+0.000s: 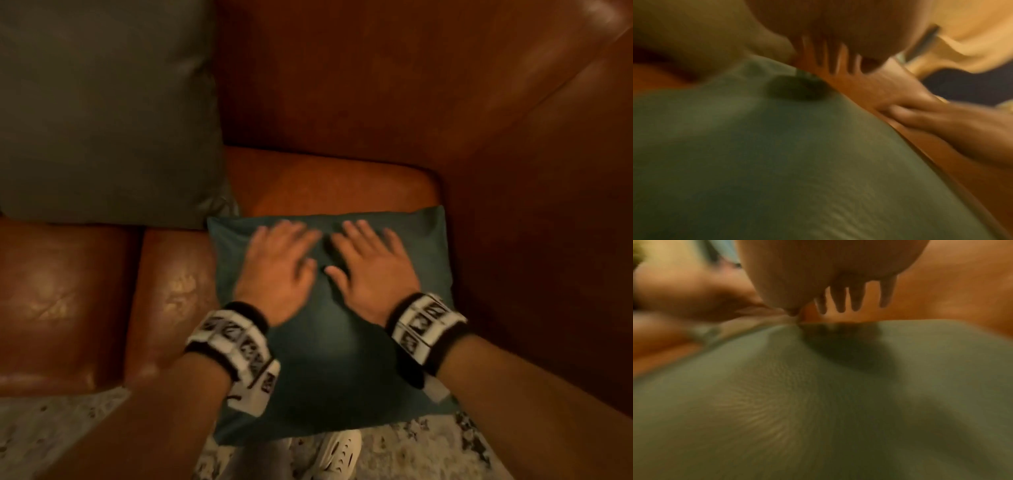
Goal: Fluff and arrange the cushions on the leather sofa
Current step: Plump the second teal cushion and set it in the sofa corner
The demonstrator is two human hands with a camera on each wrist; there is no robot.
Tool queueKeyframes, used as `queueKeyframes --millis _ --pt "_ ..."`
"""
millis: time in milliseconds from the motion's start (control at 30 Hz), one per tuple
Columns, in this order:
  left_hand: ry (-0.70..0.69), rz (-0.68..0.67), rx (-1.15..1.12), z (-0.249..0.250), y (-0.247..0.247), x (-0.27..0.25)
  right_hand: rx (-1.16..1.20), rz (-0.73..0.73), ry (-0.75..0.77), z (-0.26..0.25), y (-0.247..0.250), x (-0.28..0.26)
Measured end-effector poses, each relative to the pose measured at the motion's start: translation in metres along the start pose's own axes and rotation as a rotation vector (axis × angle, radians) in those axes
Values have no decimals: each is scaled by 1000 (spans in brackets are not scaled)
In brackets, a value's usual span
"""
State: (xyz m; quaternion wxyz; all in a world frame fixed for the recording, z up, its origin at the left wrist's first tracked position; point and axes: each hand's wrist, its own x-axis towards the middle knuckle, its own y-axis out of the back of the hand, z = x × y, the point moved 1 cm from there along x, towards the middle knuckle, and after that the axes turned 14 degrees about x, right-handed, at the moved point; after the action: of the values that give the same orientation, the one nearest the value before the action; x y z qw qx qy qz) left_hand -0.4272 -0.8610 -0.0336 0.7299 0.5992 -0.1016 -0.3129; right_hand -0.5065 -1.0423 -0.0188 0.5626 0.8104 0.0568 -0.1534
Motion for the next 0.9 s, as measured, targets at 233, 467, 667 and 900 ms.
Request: queueKeyframes --millis 233,467,667,900 --pt "337 -434 129 -72 -34 28 -60 -243 -308 92 3 26" --pt "4 -53 186 26 -6 42 49 -108 -121 42 4 36" --pt "134 -274 330 -24 -33 14 3 -156 -280 101 -5 -8" --pt "452 -74 173 -34 -13 -57 162 101 -240 88 13 -74"
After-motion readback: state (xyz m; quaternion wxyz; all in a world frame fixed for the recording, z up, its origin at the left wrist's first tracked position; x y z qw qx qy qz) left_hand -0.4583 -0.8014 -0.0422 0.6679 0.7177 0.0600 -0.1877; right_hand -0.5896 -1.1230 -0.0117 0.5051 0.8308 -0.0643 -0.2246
